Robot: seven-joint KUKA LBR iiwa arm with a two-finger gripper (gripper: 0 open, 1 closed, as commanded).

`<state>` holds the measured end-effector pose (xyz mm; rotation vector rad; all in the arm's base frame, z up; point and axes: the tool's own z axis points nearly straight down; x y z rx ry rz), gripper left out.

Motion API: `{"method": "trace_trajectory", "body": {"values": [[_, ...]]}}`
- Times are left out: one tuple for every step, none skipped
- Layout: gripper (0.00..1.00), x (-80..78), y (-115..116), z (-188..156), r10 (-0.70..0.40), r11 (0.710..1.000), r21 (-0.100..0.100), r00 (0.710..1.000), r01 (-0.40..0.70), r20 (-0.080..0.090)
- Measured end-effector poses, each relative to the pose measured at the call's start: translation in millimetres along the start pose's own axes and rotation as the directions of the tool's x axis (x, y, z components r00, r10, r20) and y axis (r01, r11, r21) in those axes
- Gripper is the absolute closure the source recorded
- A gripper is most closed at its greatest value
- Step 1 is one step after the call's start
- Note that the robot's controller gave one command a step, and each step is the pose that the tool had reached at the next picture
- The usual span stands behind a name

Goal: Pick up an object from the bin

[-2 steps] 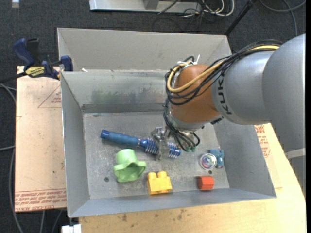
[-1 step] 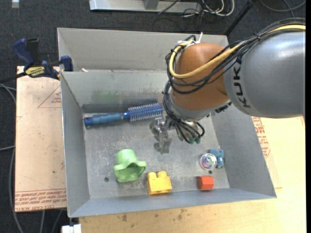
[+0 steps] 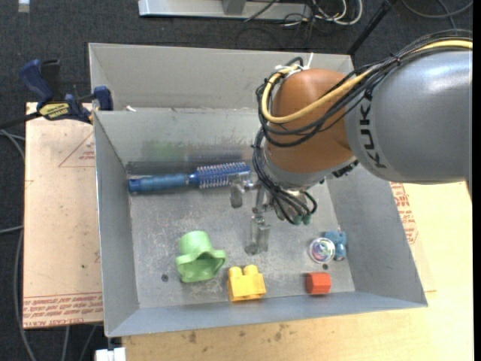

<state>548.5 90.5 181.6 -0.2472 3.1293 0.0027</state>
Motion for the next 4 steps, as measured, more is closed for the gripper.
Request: {"method": "trace_trajectory", "body": {"values": [[0.00,20.9,55.9,58.1,-0.051,0.999,-0.002,0.999,0.051,-0.008],[0.00,27.6,75.2,114.9,0.048,0.999,0.000,0.999,-0.048,-0.008],[1.00,25.6,74.2,110.6,0.051,0.999,-0.001,0.999,-0.051,-0.004],[1.00,-1.3,158.4,-29.4,0.085,0.996,-0.005,0.996,-0.085,0.007]]}}
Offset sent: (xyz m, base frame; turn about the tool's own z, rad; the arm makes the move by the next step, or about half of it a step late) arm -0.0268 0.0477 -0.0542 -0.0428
